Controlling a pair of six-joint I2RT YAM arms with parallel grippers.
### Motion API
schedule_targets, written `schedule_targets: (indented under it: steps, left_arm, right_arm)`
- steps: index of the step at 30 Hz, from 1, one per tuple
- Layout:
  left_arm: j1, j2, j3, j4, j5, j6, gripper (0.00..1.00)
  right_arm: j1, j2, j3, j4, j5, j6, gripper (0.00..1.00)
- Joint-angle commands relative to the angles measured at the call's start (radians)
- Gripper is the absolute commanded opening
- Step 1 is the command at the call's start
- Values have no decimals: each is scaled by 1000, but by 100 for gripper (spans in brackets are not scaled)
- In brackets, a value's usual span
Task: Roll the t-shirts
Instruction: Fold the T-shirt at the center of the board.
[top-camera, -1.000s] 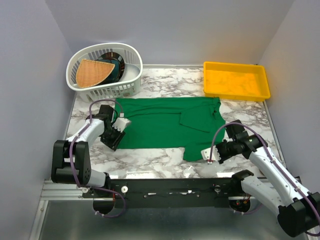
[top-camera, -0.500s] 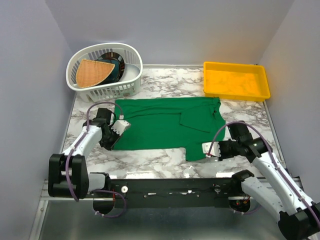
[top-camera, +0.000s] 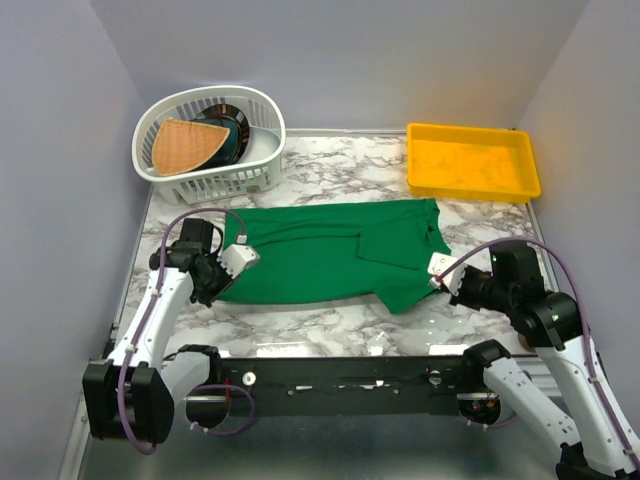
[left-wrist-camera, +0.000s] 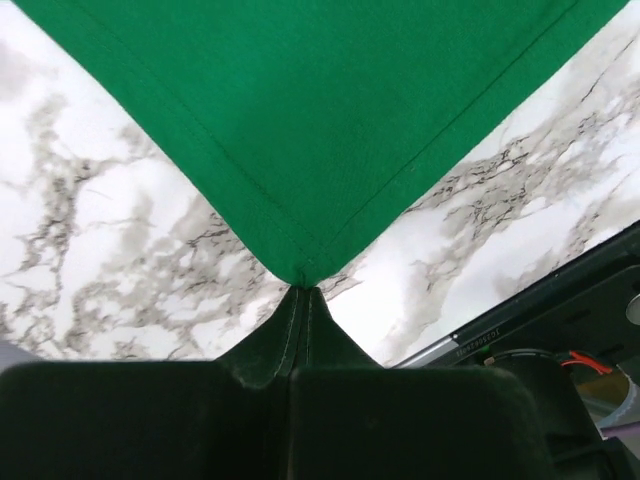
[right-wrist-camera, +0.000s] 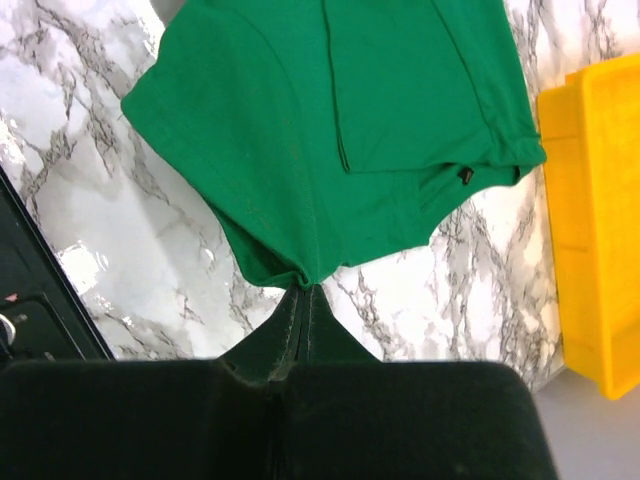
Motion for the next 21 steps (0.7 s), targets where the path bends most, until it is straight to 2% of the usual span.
schedule_targets:
  steps: [1, 11, 21]
  left_arm:
    - [6, -22, 78, -63, 33, 32, 0]
    - [6, 287, 228, 132, 13, -41, 0]
    - [8, 519, 417, 216, -34, -127, 0]
  right_arm:
    - [6, 28, 9, 38, 40, 107, 0]
    - [5, 330, 3, 339, 86, 100, 0]
    - [-130, 657, 191, 468, 83, 98, 0]
